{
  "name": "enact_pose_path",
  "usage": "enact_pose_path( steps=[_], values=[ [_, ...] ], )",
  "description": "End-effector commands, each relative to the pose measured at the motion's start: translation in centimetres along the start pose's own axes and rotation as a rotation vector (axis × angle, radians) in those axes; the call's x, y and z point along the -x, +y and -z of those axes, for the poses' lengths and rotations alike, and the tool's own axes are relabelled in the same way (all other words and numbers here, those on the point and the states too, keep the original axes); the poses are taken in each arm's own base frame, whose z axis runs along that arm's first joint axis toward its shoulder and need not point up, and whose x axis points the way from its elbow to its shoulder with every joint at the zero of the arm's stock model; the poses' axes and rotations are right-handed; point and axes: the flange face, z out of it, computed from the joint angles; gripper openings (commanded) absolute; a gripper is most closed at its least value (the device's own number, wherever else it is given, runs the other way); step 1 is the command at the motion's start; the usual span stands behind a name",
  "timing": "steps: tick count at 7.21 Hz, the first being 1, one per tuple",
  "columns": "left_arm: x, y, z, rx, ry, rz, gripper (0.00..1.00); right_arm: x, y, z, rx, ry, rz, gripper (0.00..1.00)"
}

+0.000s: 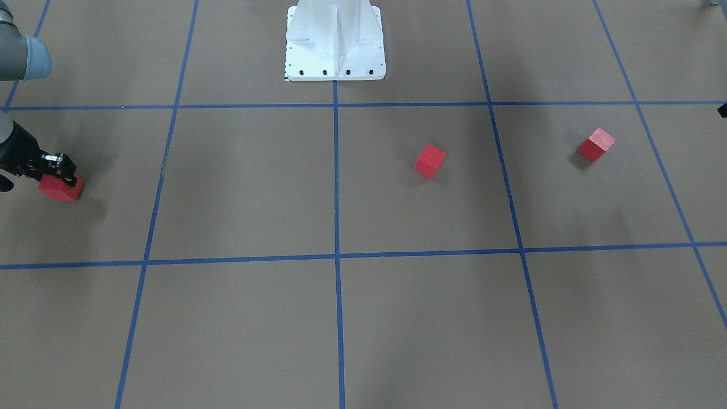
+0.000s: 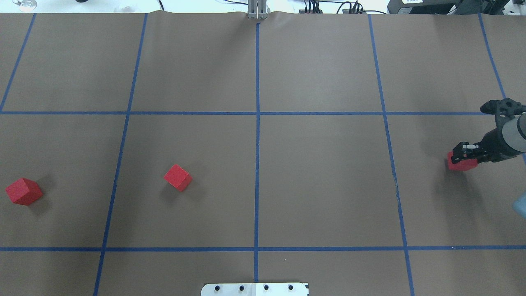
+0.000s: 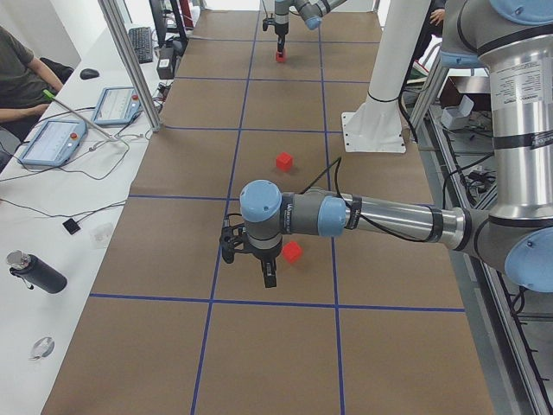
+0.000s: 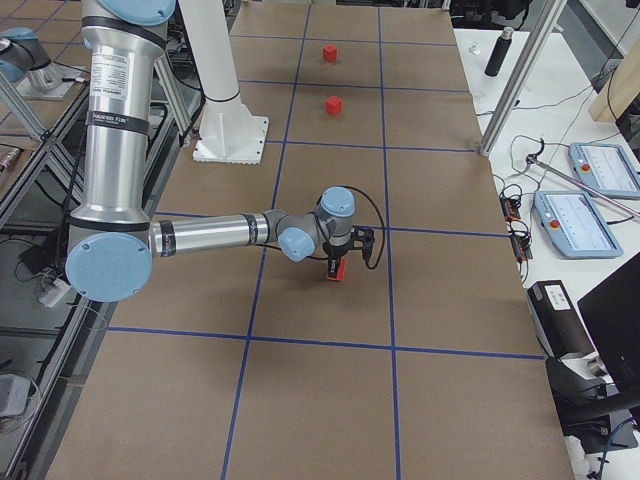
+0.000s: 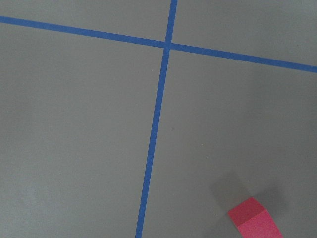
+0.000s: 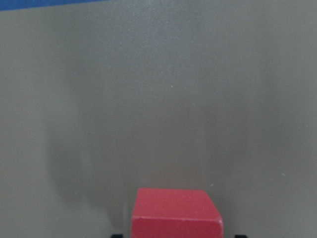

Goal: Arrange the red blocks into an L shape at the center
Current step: 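Lower the right gripper onto the red cube and close it, then carry the red cube with the right gripper to the table center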

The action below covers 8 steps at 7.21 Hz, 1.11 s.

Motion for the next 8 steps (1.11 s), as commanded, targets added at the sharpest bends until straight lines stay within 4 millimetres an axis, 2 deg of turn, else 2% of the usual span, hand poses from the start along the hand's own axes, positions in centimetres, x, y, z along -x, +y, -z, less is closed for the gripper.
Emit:
enact_pose_path(
  steps=[1,2,3,4,5,6,8],
  values=[
    [-0.2,0.5,0.1,0.003,0.020,-0.001,1.00,14.5,0.0,1.2,0.001,-0.129,-0.046,0.00],
    [-0.8,0.8,0.0,0.023,0.091,0.005,1.00,21.7,0.0,2.3,0.021,-0.167,-0.087,0.00],
    [-1.4,0.8,0.2,0.019,0.120,-0.019,1.00,28.1,1.3,3.1,0.046,-0.171,-0.110,0.00],
    [-1.8,0.6,0.0,0.002,0.153,-0.055,1.00,34.4,3.0,3.3,0.023,-0.152,-0.119,0.00],
    [-3.3,0.7,-0.1,0.034,0.264,-0.067,1.00,40.3,6.0,2.7,0.017,-0.126,-0.096,0.00],
    [-3.8,0.8,0.0,0.049,0.316,-0.067,1.00,44.0,7.4,2.6,0.008,-0.126,-0.080,0.00],
    [-3.7,0.8,-0.1,0.049,0.313,-0.067,1.00,49.0,8.5,0.8,0.010,-0.117,-0.085,0.00]
  ],
)
